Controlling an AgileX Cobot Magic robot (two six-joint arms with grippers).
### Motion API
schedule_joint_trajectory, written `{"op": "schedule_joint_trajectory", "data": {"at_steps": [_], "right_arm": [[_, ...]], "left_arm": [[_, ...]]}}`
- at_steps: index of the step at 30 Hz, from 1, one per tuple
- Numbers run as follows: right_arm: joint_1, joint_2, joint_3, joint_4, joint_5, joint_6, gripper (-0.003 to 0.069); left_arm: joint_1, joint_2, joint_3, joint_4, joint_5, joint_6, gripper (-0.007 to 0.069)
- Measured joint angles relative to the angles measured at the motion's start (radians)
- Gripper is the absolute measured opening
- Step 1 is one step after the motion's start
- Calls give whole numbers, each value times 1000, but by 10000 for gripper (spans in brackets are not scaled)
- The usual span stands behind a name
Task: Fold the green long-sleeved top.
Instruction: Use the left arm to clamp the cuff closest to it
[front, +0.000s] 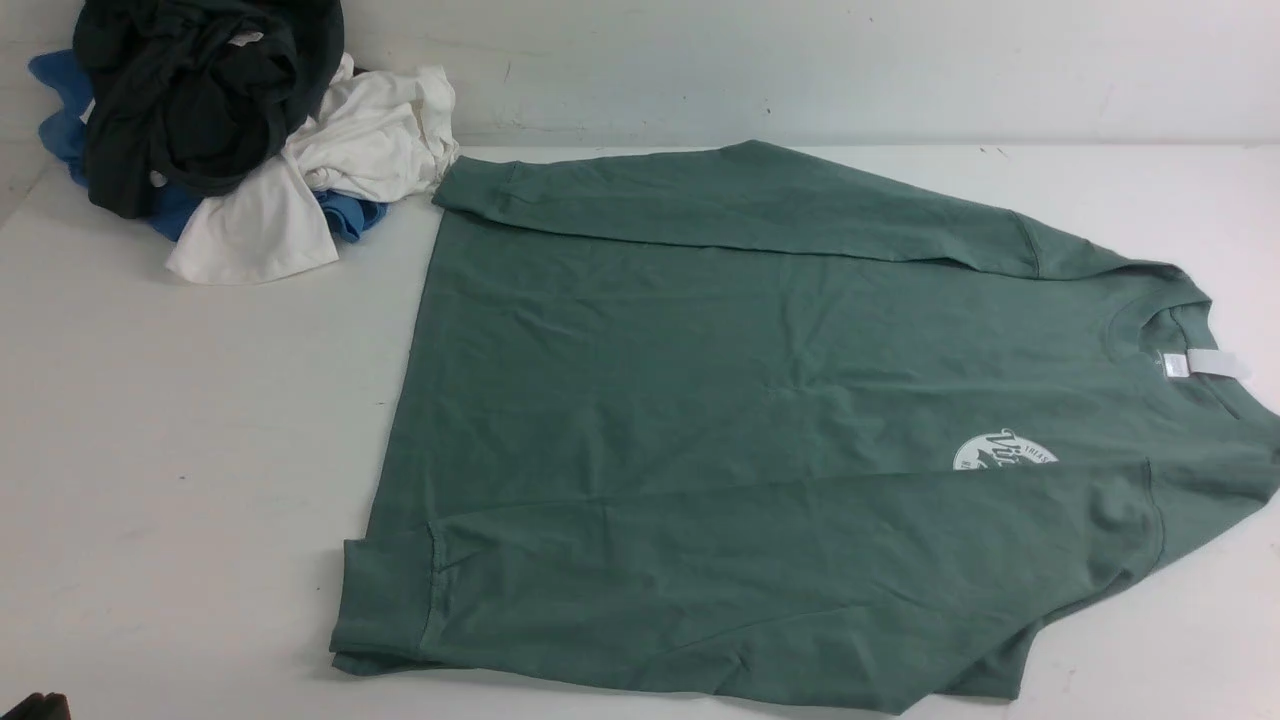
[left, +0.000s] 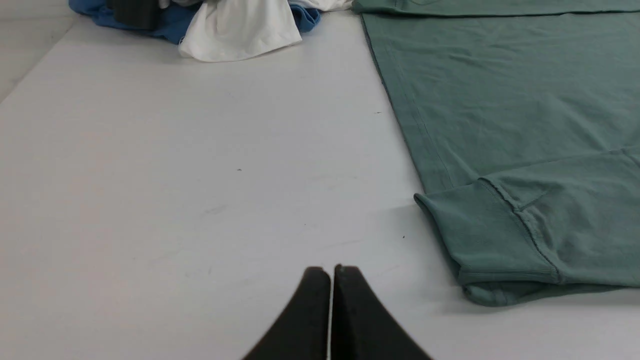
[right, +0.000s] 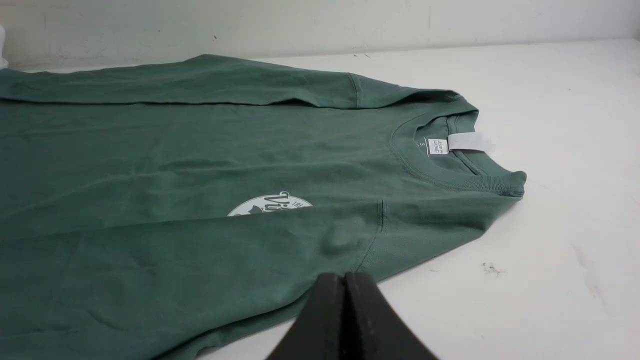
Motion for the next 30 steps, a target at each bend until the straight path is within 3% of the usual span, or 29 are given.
{"op": "schedule_joint_trajectory", "data": {"at_steps": [30], "right_arm": [[0,0,0,-11,0,0,-14]], "left_arm": [[0,0,0,0,-7,2,-7]]}}
